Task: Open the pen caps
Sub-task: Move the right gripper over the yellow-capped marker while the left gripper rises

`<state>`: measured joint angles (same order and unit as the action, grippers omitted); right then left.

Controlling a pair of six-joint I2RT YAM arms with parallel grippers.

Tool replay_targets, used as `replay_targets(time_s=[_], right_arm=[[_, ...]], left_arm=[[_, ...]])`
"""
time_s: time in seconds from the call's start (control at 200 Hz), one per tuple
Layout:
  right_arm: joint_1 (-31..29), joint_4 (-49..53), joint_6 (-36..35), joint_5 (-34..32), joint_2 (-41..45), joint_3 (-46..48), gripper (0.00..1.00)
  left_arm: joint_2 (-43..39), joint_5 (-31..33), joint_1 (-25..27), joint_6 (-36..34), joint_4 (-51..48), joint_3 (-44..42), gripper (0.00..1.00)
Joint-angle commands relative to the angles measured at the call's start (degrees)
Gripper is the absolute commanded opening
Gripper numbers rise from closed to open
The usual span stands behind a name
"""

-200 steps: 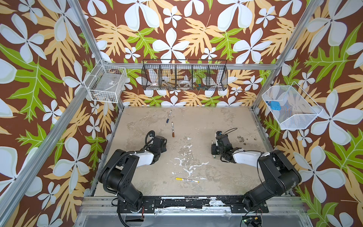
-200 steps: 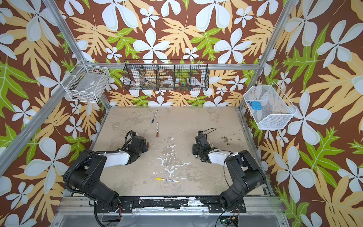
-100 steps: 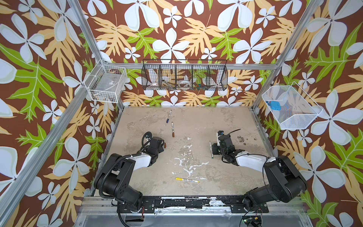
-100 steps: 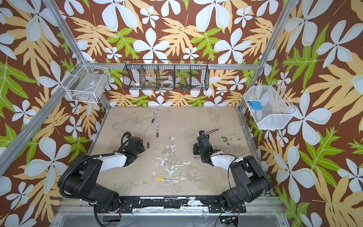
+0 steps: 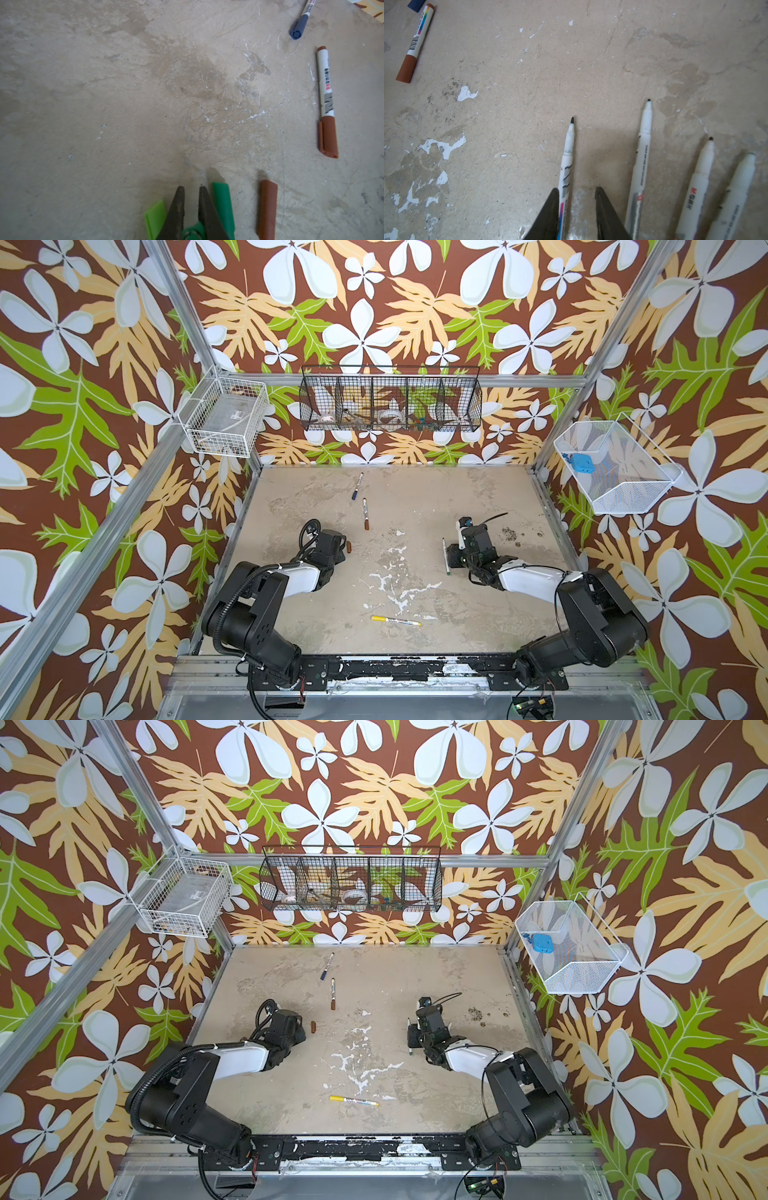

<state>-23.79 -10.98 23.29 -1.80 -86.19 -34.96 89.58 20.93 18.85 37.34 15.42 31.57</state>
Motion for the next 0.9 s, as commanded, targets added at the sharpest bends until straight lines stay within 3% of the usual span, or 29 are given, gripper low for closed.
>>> replay_targets(time_s=[0.0,0.265,0.546,0.711,0.896], right_arm=[[0.0,-0.7,-0.8,0.2,0.0,-0.2,0.31],[0.0,-0.9,-1.0,0.6,0.5,-0.1,0.31],[-0.8,-2.4,-2.5,2.4,3.6,1.1,0.31],[-4.8,-6.0,-7.2,4.8,11.1,3.7,0.33],[-10.4,-8.6,-10.3,8.5,19.7,6.4,0.39]], left_arm=[[0.3,-0.1,-0.2,0.0,0.1,0.7,0.1],[0.2,-0.3,-0.2,-0.1,0.1,0.7,0.22],[-1.7,-1.6,-0.2,-0.9,1.4,-0.1,0.23],[-12.8,-7.5,0.9,-3.5,8.0,-5.4,0.29],[-27.9,-12.9,7.7,-8.5,14.2,-10.9,0.4]])
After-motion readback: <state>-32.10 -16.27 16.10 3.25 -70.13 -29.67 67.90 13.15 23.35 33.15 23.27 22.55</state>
